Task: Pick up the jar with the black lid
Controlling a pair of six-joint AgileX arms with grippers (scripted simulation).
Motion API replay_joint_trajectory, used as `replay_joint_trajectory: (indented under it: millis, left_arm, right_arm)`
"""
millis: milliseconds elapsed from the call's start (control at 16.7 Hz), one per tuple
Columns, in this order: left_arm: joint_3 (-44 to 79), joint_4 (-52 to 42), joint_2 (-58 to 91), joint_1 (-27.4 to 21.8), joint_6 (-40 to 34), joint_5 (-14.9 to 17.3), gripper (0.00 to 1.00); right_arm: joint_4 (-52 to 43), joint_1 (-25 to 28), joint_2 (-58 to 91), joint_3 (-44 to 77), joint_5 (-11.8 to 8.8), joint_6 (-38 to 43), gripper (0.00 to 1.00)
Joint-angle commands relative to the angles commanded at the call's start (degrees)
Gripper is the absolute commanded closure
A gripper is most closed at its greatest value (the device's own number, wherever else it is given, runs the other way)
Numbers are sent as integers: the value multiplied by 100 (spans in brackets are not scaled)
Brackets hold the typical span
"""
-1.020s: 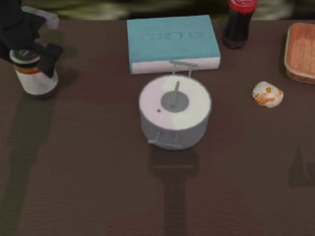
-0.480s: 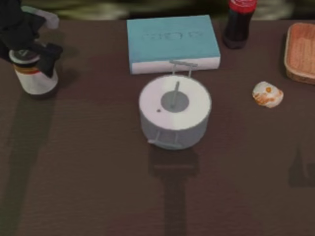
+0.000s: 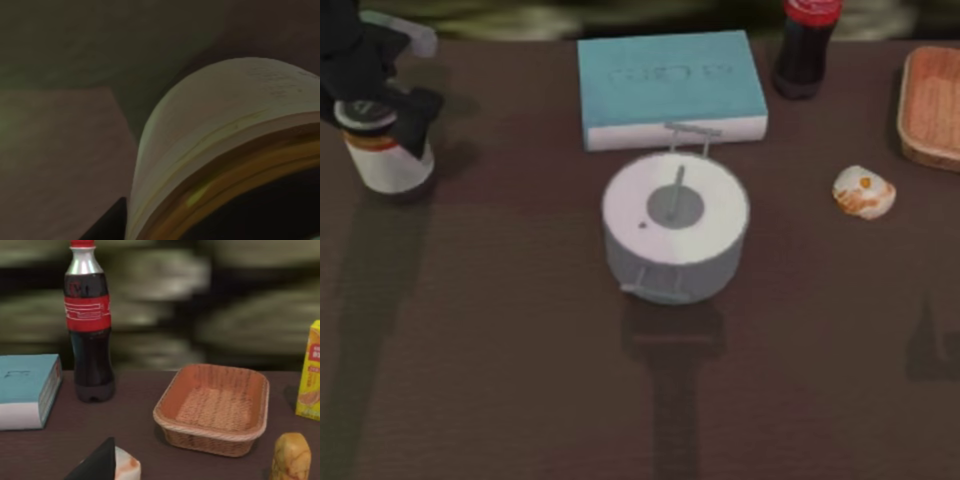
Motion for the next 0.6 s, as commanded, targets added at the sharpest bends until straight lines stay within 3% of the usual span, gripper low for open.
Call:
replay_joint_trajectory:
  millis: [600]
  left_arm:
    - [-2292, -291, -2612, 123, 7, -15, 100]
  right_arm:
    - [0, 0, 0, 0, 0, 0, 0]
